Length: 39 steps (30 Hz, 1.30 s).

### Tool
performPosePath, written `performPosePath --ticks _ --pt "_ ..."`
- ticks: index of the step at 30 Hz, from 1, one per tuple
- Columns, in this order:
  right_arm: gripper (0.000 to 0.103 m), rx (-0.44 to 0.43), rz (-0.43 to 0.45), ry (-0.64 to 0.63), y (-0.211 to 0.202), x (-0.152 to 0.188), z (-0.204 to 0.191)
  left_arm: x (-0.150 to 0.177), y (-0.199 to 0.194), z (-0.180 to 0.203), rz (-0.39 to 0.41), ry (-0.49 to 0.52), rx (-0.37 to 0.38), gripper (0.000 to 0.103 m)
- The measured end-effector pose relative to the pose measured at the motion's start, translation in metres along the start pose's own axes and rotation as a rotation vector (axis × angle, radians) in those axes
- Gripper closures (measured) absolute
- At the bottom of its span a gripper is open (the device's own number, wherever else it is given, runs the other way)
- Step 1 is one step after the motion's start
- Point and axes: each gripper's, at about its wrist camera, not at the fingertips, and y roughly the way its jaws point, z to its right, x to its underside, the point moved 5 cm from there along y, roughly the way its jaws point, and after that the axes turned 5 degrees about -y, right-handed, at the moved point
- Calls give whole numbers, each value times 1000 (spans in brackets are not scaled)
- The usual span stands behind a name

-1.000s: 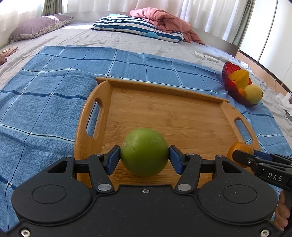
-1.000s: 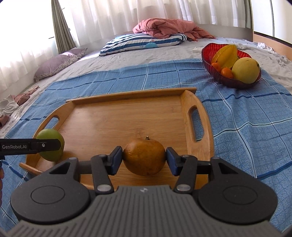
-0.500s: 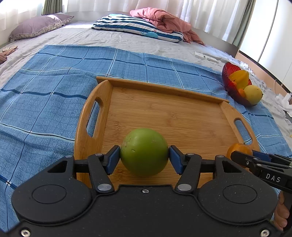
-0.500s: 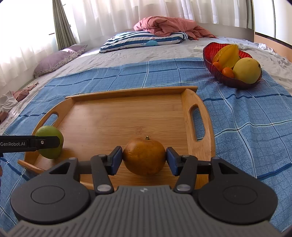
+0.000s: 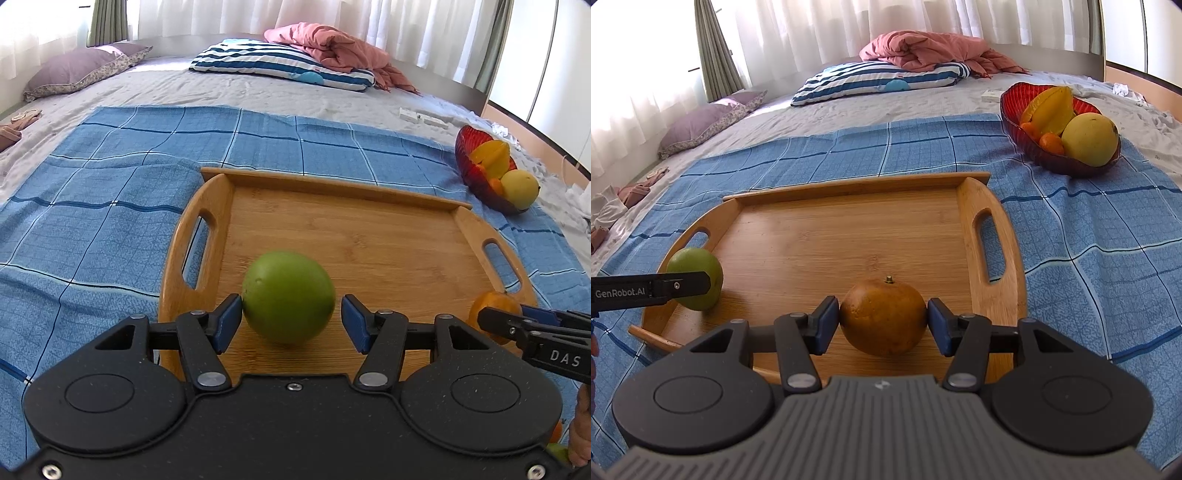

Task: Organize fruits
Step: 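Lower both fruits onto the tray and open both grippers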

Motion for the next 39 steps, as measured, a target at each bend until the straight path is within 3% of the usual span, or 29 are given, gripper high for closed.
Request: performPosePath --ticks 8,16,19,39 --pt "44 -13 41 -15 -12 -9 -4 0 1 -3 -2 -14 2 46" --pt "43 -14 49 -23 -17 -7 -9 3 -1 -4 -2 -18 16 36" --pt "34 -15 54 -16 -20 -7 -8 5 -3 -4 -1 -19 22 32" --pt "12 -13 154 -35 -63 9 -13 30 -67 -1 81 -4 122 9"
